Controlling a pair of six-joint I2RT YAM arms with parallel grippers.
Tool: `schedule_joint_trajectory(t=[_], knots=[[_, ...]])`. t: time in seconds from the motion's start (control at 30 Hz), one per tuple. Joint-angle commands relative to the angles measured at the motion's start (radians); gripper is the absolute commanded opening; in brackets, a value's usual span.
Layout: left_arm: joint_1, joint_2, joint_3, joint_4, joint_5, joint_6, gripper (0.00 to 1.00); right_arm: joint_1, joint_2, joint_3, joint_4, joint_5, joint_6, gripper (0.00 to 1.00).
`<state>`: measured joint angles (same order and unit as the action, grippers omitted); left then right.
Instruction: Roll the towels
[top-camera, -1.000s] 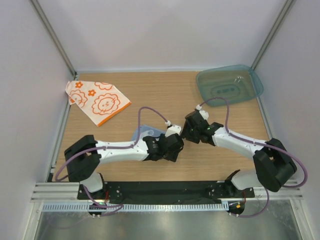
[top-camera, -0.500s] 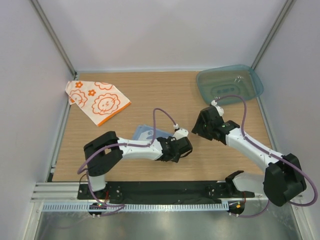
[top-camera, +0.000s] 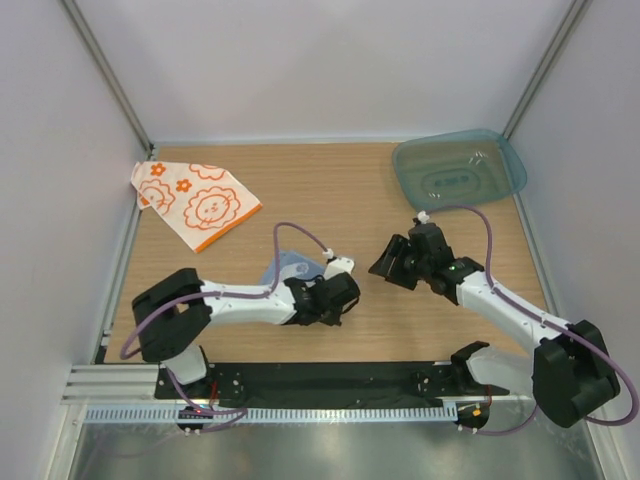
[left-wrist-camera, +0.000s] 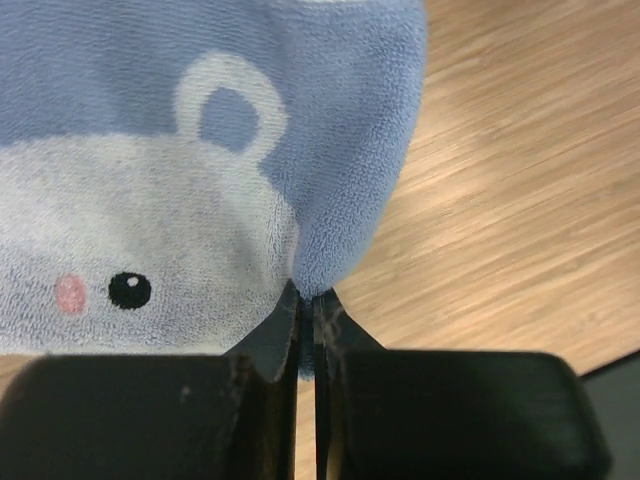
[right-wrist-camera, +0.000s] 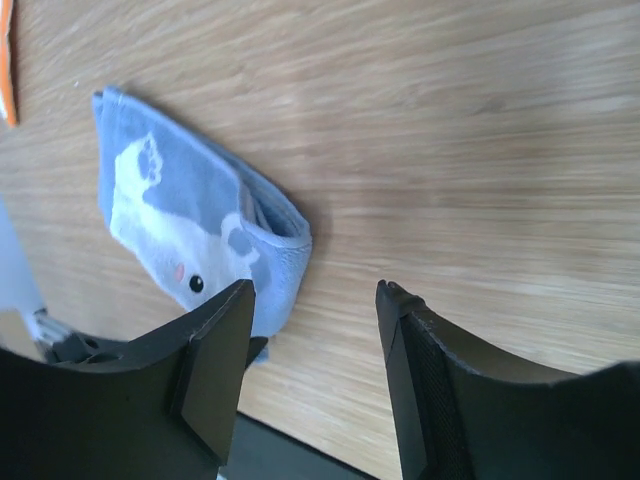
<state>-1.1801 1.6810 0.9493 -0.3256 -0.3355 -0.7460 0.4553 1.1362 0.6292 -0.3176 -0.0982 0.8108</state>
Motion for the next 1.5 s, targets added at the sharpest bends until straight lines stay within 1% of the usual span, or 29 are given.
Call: schedule_joint_trajectory(t=[0.0, 0.03, 0.13, 0.17, 0.2, 0.23, 0.3, 0.33, 0.37, 0.4, 0.53, 0.6, 0.63, 0.8, 0.83, 1.0, 1.1, 1.23, 1.47], knots=[[0.066, -0.136, -0.076, 0.151, 0.147, -0.077, 0.0, 0.002, -0.033, -0.066, 0.216, -0.199, 0.071, 0.6], [0.098, -0.148, -0.111, 0.166, 0.167, -0.091, 0.0, 0.002, -0.047, -0.077, 0.235, -0.21, 0.079, 0.6], [0.146, -0.197, -0.161, 0.244, 0.262, -0.157, 0.0, 0.005, -0.07, -0.109, 0.291, -0.253, 0.093, 0.61], [0.18, -0.205, -0.193, 0.293, 0.297, -0.173, 0.0, 0.006, -0.069, -0.111, 0.308, -0.265, 0.09, 0.61], [0.195, -0.21, -0.207, 0.316, 0.362, -0.188, 0.0, 0.006, -0.069, -0.111, 0.311, -0.285, 0.088, 0.61], [0.212, -0.216, -0.222, 0.341, 0.398, -0.229, 0.0, 0.009, -0.066, -0.112, 0.313, -0.29, 0.088, 0.61], [0.26, -0.216, -0.268, 0.422, 0.449, -0.266, 0.0, 0.016, -0.064, -0.114, 0.313, -0.294, 0.088, 0.63], [0.275, -0.215, -0.289, 0.453, 0.499, -0.306, 0.0, 0.016, -0.061, -0.12, 0.311, -0.293, 0.09, 0.63], [0.289, -0.213, -0.305, 0.511, 0.519, -0.326, 0.0, 0.017, -0.058, -0.121, 0.346, -0.291, 0.093, 0.63], [0.312, -0.213, -0.341, 0.54, 0.538, -0.343, 0.0, 0.019, -0.056, -0.121, 0.35, -0.291, 0.096, 0.63], [0.349, -0.216, -0.403, 0.644, 0.582, -0.407, 0.0, 0.032, -0.03, -0.126, 0.379, -0.288, 0.105, 0.62], [0.367, -0.215, -0.422, 0.675, 0.608, -0.438, 0.0, 0.055, -0.004, -0.125, 0.406, -0.29, 0.106, 0.6], [0.387, -0.21, -0.423, 0.686, 0.624, -0.444, 0.0, 0.065, 0.006, -0.117, 0.414, -0.285, 0.106, 0.56], [0.436, -0.185, -0.429, 0.701, 0.694, -0.498, 0.0, 0.134, 0.082, -0.102, 0.497, -0.285, 0.103, 0.48], [0.453, -0.179, -0.437, 0.717, 0.707, -0.507, 0.0, 0.147, 0.103, -0.102, 0.511, -0.285, 0.103, 0.44], [0.514, -0.135, -0.472, 0.783, 0.789, -0.558, 0.0, 0.154, 0.16, -0.105, 0.613, -0.304, 0.111, 0.36], [0.542, -0.103, -0.483, 0.806, 0.816, -0.566, 0.0, 0.154, 0.206, -0.097, 0.661, -0.321, 0.117, 0.34], [0.56, -0.06, -0.511, 0.888, 0.848, -0.604, 0.0, 0.155, 0.269, -0.062, 0.675, -0.319, 0.105, 0.33], [0.576, -0.041, -0.511, 0.881, 0.859, -0.598, 0.0, 0.155, 0.375, -0.026, 0.733, -0.331, 0.1, 0.32]])
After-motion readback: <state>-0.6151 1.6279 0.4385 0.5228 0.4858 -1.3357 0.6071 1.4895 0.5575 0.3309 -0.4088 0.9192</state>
